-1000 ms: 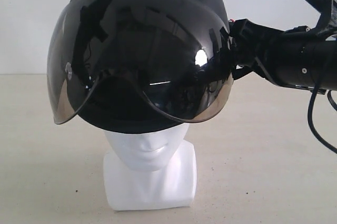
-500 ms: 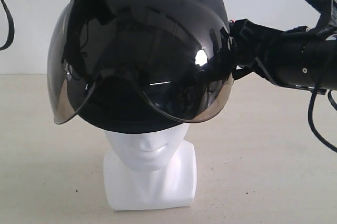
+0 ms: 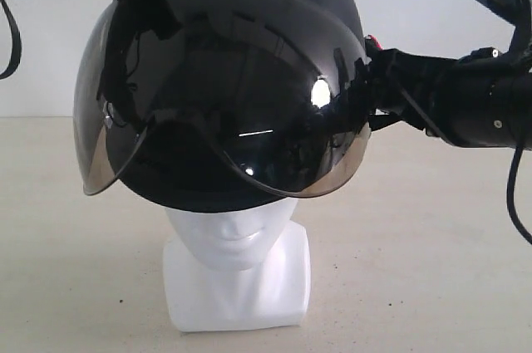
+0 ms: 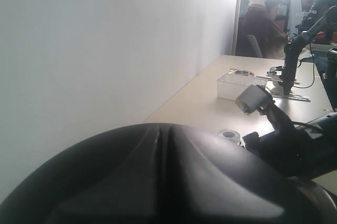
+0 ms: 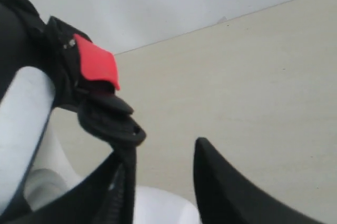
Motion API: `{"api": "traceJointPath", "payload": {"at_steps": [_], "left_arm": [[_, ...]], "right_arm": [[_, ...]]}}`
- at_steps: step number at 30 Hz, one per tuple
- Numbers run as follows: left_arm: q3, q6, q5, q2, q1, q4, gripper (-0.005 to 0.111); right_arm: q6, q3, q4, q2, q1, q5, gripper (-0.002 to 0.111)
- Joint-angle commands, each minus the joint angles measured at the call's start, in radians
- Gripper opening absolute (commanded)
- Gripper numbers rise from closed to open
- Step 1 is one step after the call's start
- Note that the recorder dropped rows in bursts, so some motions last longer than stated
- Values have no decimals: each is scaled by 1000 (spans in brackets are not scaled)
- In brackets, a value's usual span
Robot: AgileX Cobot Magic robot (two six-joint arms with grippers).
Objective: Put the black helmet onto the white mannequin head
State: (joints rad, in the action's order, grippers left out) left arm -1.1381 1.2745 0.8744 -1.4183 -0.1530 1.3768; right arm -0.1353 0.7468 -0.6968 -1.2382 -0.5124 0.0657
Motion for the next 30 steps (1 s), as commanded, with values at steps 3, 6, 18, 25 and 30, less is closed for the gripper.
{"api": "traceJointPath", "payload": {"at_steps": [3,6,18,25,30], "left_arm": [[-10,14,-23,0,-8,29,5],[-10,32,-42,0,-9,48,5],[-10,35,-33,0,-9,55,5],[-10,42,-34,0,-9,55,5],[-18,42,-34,0,-10,53,5]], "right_arm": [[-20,-24,45,23,42,-60,55],[-18,-24,36,58,42,-58,55],[32,-24,21,239,42,-31,55],[56,14,21,334,42,77,53],[-17,164,15,341,40,295,13]]}}
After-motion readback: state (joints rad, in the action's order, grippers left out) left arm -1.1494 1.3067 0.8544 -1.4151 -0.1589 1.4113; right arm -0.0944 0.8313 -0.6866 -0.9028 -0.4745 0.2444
